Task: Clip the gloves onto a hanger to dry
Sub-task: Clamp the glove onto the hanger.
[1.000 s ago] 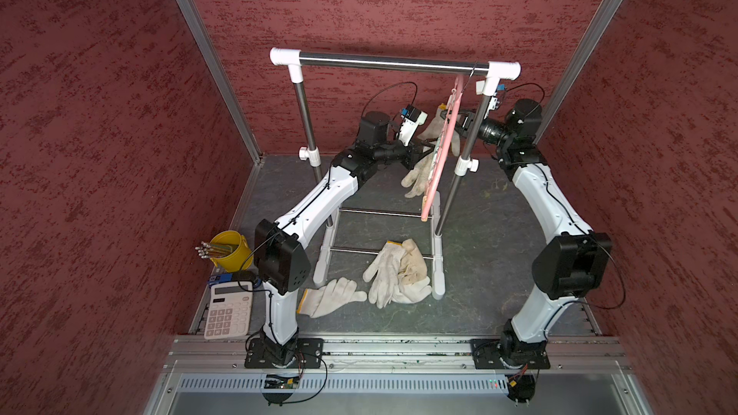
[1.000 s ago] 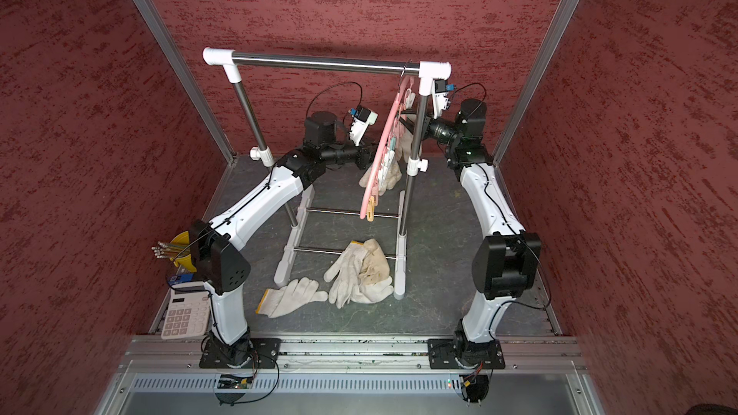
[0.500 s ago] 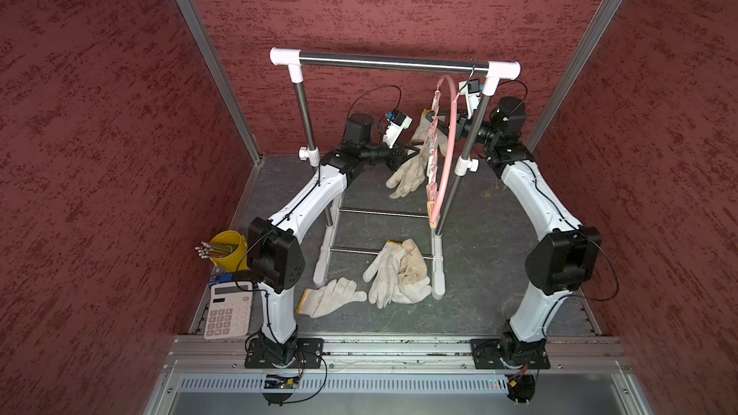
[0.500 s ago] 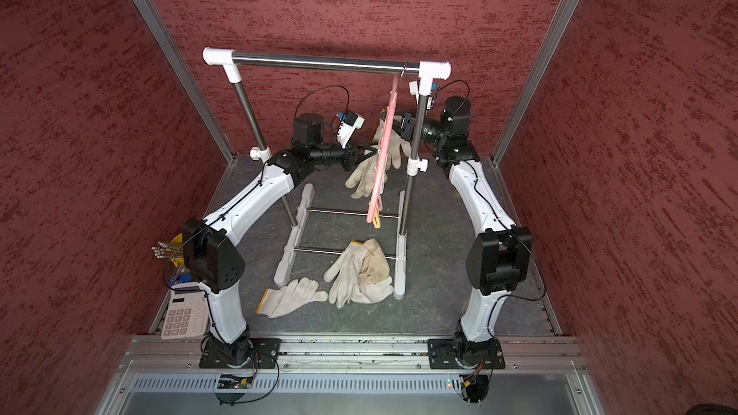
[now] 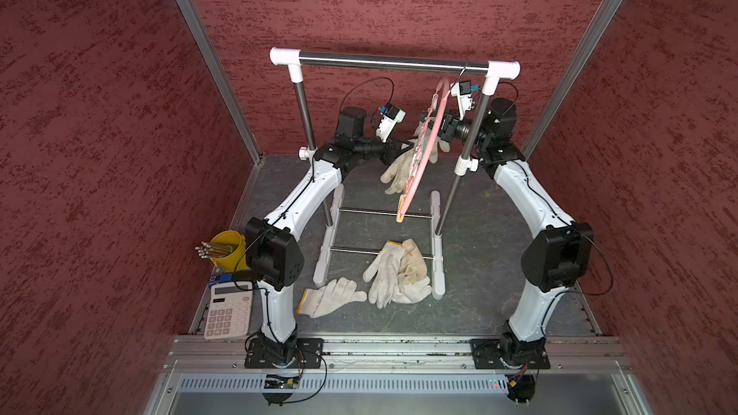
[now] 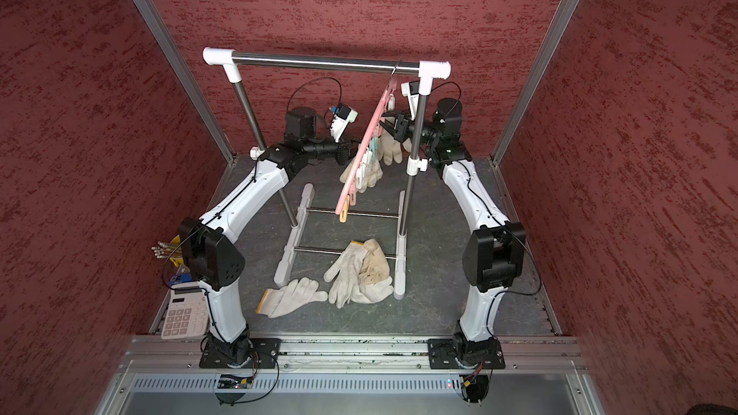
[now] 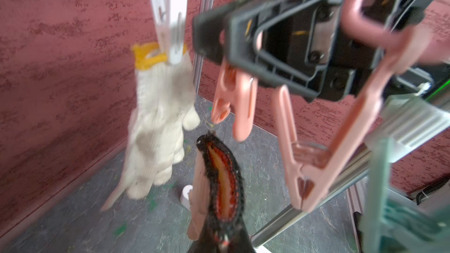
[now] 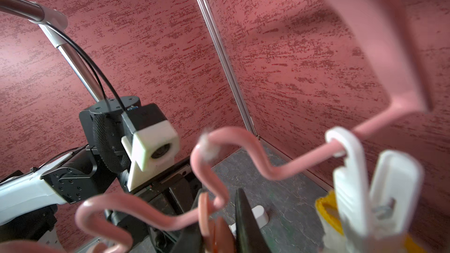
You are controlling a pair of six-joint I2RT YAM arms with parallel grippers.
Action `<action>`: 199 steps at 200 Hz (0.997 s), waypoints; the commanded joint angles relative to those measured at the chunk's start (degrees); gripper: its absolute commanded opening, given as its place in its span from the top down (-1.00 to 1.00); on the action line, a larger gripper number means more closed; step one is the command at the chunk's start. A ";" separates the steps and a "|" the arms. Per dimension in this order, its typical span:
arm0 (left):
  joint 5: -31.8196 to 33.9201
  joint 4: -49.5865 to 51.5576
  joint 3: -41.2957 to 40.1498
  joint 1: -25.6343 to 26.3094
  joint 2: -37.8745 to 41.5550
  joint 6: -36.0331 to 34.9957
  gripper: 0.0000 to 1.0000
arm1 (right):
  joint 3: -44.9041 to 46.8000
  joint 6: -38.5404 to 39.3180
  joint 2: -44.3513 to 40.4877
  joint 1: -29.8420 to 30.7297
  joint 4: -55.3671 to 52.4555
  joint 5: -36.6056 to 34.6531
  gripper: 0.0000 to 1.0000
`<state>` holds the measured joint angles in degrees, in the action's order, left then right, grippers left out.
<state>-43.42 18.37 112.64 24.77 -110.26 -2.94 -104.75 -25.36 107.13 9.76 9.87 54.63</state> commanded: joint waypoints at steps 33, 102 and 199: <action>-2.36 -4.76 0.89 1.68 0.45 4.95 1.00 | -1.42 1.50 3.90 0.80 -5.36 -6.27 0.70; 5.51 -4.26 -0.69 6.36 1.60 8.04 1.00 | -1.51 1.72 4.27 1.61 -5.25 -9.96 0.69; 17.54 -0.83 -3.35 10.00 6.81 16.53 1.00 | 6.72 6.25 -2.35 1.58 -2.04 -23.91 0.69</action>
<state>-28.67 16.08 109.25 32.51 -106.50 13.39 -102.24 -20.75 104.95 10.90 12.56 39.03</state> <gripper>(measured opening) 0.072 0.159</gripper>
